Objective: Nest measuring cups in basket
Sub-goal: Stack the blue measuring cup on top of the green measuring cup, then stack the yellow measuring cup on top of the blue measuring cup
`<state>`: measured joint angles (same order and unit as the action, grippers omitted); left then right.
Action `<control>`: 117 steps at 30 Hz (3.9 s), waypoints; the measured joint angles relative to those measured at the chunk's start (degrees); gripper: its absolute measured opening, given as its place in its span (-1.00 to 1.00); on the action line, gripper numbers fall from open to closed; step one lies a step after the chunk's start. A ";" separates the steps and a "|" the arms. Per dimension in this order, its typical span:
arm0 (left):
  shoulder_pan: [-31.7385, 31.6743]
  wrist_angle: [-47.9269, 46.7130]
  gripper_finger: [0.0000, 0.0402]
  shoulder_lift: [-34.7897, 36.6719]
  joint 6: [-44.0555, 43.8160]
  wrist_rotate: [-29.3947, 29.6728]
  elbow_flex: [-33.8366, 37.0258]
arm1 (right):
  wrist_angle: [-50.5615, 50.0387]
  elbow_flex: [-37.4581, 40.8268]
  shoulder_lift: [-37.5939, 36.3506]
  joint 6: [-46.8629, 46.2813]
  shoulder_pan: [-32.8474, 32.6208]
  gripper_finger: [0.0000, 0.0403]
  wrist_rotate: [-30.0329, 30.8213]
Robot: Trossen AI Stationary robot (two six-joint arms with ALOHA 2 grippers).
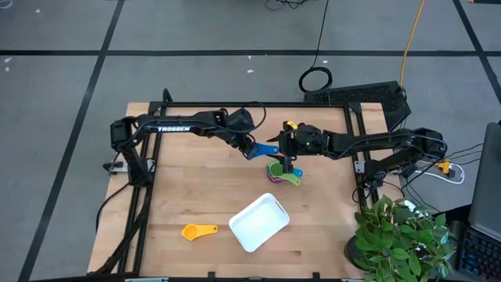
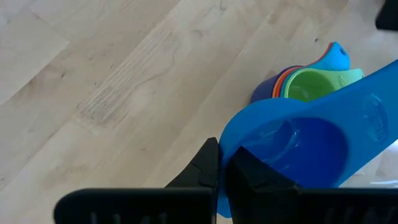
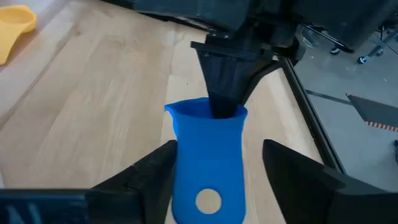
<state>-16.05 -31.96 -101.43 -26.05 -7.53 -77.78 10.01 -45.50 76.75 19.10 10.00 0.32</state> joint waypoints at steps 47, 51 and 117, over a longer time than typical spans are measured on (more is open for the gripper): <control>1.68 4.41 -0.69 7.14 7.82 2.12 -0.01 | -14.61 2.63 -12.73 -9.18 0.11 -0.38 0.10; 2.37 4.43 -0.69 9.32 10.00 3.54 0.02 | -14.66 5.79 -16.24 -12.24 0.11 -0.38 0.04; 21.43 -16.84 -0.69 22.90 -0.84 -0.41 21.65 | 15.61 34.16 -31.69 -26.46 -5.36 0.32 1.13</control>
<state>5.38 -48.80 -78.52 -26.89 -7.94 -56.13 25.63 -11.33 45.06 -7.36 4.64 1.45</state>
